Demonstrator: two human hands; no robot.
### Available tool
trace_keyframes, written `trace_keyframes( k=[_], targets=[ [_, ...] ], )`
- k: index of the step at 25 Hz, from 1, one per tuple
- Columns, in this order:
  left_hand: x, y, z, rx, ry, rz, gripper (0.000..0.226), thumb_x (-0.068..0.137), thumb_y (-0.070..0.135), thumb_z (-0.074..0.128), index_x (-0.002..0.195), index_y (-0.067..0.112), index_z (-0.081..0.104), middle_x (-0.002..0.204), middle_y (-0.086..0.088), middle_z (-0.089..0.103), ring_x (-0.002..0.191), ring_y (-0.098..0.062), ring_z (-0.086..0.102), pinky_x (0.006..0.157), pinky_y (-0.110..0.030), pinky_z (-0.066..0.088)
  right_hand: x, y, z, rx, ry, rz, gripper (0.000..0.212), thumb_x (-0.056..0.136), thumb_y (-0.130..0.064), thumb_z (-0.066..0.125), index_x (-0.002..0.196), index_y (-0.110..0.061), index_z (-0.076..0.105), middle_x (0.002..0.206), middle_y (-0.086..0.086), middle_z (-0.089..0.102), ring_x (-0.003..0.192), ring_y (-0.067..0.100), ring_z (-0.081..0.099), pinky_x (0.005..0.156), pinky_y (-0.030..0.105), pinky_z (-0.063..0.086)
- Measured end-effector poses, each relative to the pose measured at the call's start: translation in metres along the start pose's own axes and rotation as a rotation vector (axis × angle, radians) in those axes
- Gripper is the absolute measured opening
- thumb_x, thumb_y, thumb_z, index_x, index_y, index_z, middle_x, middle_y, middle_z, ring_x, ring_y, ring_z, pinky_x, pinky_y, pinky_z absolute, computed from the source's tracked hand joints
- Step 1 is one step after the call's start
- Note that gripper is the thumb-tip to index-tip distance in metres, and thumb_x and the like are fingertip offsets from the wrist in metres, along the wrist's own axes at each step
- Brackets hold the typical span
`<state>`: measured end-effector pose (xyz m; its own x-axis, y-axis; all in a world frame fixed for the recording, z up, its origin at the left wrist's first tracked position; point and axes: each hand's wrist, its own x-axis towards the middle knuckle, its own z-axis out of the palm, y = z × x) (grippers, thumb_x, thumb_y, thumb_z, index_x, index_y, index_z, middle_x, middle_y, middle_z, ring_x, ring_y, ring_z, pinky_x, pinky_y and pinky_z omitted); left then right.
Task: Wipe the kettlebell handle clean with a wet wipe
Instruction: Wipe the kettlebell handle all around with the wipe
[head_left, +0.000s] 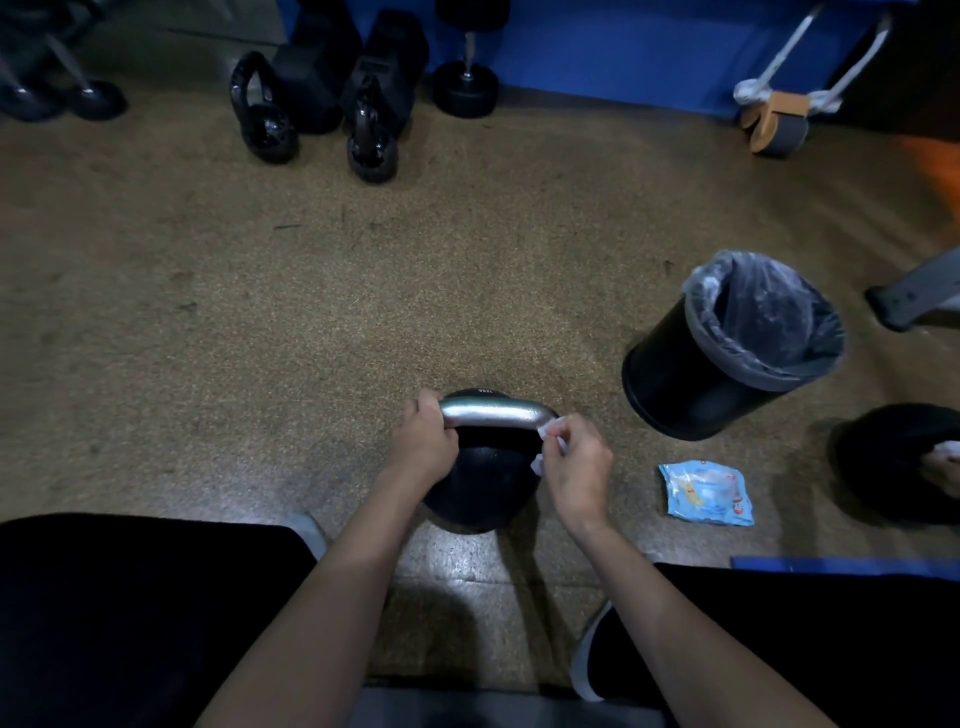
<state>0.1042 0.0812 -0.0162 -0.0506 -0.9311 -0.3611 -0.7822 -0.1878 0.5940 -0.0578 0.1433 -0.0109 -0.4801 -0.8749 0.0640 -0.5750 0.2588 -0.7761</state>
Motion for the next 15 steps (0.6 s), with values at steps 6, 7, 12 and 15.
trace_keyframes(
  k=[6,7,12,15],
  targets=[
    [-0.0016,0.0008,-0.001,-0.005,-0.003,0.005,0.038,0.086,0.011,0.05,0.122,0.01,0.039,0.126,-0.016,0.045,0.111,-0.037,0.051,0.098,-0.044,0.042,-0.0058,0.0024,0.0035,0.046,-0.044,0.079,0.013,0.087,0.0,0.056,0.081,-0.009,0.062,0.092,0.007,0.062,0.066,0.015,0.065,0.053,-0.001,0.042],
    [-0.0013,0.0009,-0.0009,-0.005,-0.003,0.005,0.038,0.086,0.011,0.05,0.123,0.01,0.039,0.126,-0.017,0.044,0.112,-0.037,0.051,0.099,-0.044,0.042,-0.0055,0.0012,0.0036,0.035,-0.022,0.073,0.013,0.086,0.001,0.057,0.08,-0.009,0.063,0.09,0.006,0.062,0.066,0.009,0.063,0.056,-0.003,0.04],
    [-0.0004,0.0008,-0.0004,-0.008,-0.012,-0.004,0.04,0.086,0.011,0.05,0.125,0.011,0.038,0.128,-0.017,0.044,0.113,-0.039,0.051,0.1,-0.044,0.041,-0.0054,-0.0016,0.0016,0.037,0.017,0.108,0.012,0.084,0.005,0.056,0.079,-0.002,0.063,0.086,0.008,0.063,0.062,-0.003,0.054,0.054,-0.006,0.033],
    [-0.0003,0.0005,0.0001,-0.01,-0.013,-0.003,0.04,0.087,0.011,0.049,0.125,0.011,0.038,0.128,-0.017,0.043,0.113,-0.038,0.051,0.101,-0.044,0.041,0.002,-0.0017,0.0001,0.024,0.109,0.082,0.012,0.082,0.002,0.058,0.074,-0.006,0.062,0.079,0.007,0.065,0.065,0.013,0.056,0.058,0.005,0.033]
  ],
)
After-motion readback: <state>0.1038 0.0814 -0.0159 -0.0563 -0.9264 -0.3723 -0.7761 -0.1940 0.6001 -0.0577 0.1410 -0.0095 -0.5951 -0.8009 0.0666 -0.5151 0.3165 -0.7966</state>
